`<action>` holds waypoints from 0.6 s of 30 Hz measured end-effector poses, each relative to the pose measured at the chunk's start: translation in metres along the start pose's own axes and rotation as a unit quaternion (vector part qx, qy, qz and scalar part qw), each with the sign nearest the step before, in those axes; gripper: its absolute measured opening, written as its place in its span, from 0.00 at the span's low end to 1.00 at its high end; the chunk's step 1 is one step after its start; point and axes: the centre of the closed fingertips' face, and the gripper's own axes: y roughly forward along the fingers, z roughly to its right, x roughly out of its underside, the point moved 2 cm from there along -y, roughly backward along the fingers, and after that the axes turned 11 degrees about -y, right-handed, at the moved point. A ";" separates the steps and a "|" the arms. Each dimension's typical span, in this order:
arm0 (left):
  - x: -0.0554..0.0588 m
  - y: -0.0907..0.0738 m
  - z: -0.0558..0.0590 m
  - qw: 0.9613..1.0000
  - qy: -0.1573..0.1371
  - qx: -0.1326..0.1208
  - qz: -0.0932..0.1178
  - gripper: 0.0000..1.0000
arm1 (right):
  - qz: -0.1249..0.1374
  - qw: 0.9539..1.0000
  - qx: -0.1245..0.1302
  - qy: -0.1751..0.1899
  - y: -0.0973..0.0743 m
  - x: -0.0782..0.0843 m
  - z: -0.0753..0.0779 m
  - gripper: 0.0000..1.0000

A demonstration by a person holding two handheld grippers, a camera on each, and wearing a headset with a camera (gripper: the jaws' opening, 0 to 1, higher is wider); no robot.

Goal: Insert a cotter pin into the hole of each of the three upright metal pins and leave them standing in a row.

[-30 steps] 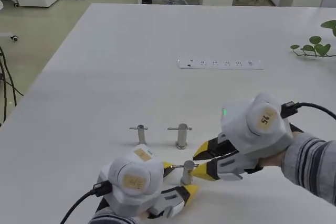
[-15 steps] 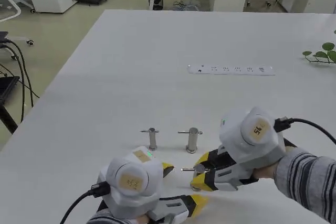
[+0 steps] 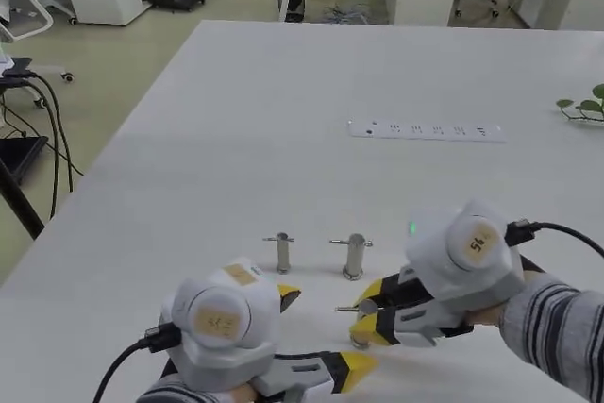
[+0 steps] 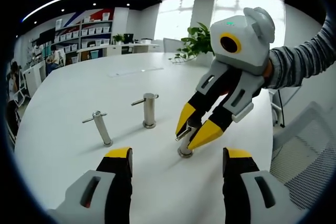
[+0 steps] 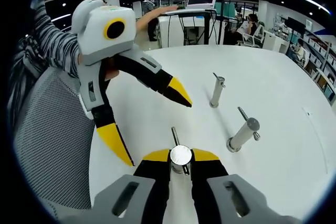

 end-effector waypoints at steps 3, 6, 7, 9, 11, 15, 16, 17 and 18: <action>-0.001 -0.004 -0.003 1.000 -0.002 -0.002 0.001 0.70 | -0.005 1.000 0.001 -0.001 -0.003 0.003 0.002 0.09; -0.002 -0.008 -0.006 1.000 0.002 -0.009 0.001 0.71 | -0.007 1.000 0.007 -0.002 -0.009 0.005 0.007 0.09; -0.002 -0.009 -0.008 1.000 0.002 -0.011 0.002 0.71 | -0.007 1.000 0.010 0.000 -0.011 0.006 0.010 0.09; -0.003 -0.011 -0.011 1.000 0.000 -0.015 0.005 0.72 | -0.010 1.000 0.015 0.002 -0.016 0.009 0.015 0.09; -0.005 -0.012 -0.013 1.000 -0.001 -0.021 0.009 0.71 | -0.013 1.000 0.019 0.003 -0.019 0.011 0.019 0.09; -0.007 -0.014 -0.016 0.999 0.004 -0.031 0.010 0.71 | -0.020 0.999 0.027 0.011 -0.025 0.018 0.030 0.09; -0.008 -0.014 -0.016 0.999 0.005 -0.032 0.011 0.71 | -0.022 0.999 0.028 0.011 -0.026 0.020 0.032 0.09; -0.009 -0.015 -0.016 0.999 0.005 -0.033 0.012 0.71 | -0.025 0.999 0.029 0.010 -0.028 0.022 0.034 0.09; -0.010 -0.015 -0.016 0.999 0.004 -0.033 0.014 0.71 | -0.027 0.999 0.030 0.011 -0.029 0.023 0.037 0.09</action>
